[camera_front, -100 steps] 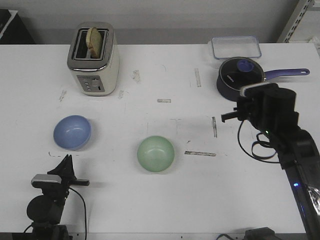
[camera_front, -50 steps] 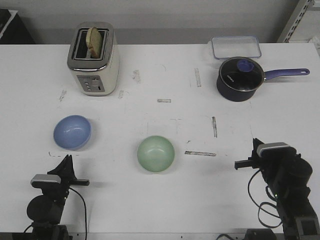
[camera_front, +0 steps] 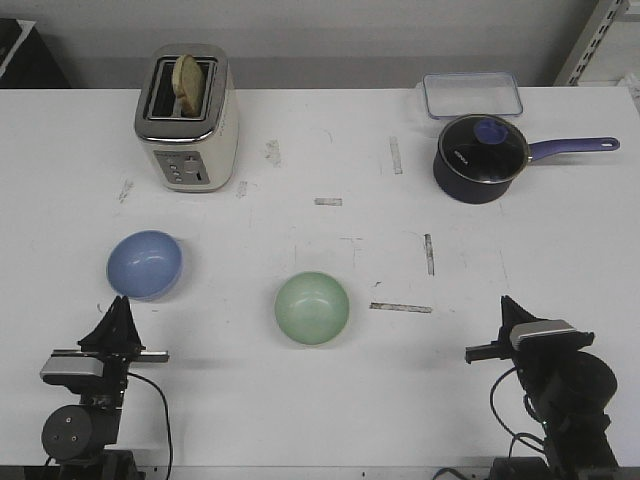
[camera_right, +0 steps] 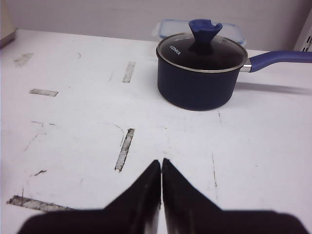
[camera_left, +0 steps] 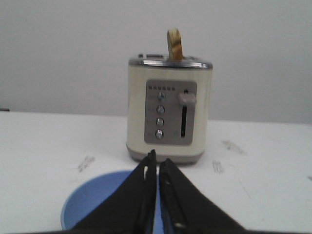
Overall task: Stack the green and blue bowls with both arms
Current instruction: 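Move the left gripper to the blue bowl's rim and grasp it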
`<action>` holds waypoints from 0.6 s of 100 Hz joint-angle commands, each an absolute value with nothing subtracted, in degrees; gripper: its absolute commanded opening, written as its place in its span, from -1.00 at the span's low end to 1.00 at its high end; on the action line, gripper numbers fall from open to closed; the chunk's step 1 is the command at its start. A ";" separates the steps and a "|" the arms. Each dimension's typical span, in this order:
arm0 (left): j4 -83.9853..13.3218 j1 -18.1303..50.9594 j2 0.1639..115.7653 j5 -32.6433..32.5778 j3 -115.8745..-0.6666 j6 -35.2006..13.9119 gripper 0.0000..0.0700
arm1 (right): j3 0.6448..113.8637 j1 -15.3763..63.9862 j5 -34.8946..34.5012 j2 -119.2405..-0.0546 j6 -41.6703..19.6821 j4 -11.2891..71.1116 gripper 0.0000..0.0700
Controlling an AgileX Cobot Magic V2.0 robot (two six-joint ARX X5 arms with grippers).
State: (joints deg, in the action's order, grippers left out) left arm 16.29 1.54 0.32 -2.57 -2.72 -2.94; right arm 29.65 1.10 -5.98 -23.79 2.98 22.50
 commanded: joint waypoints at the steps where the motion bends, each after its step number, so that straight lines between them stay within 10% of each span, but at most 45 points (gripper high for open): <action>1: 18.00 1.52 0.78 -4.12 -6.50 -3.01 -1.00 | 29.61 1.17 -6.02 -24.10 2.83 20.95 -1.00; 37: 2.90 1.50 21.78 -6.92 -42.87 12.38 -0.95 | 29.61 1.17 -6.00 -27.53 2.83 19.31 -1.00; 60: -7.97 1.41 41.25 -9.23 -61.04 14.33 -0.03 | 29.61 1.34 -6.00 -27.53 2.83 19.25 -1.00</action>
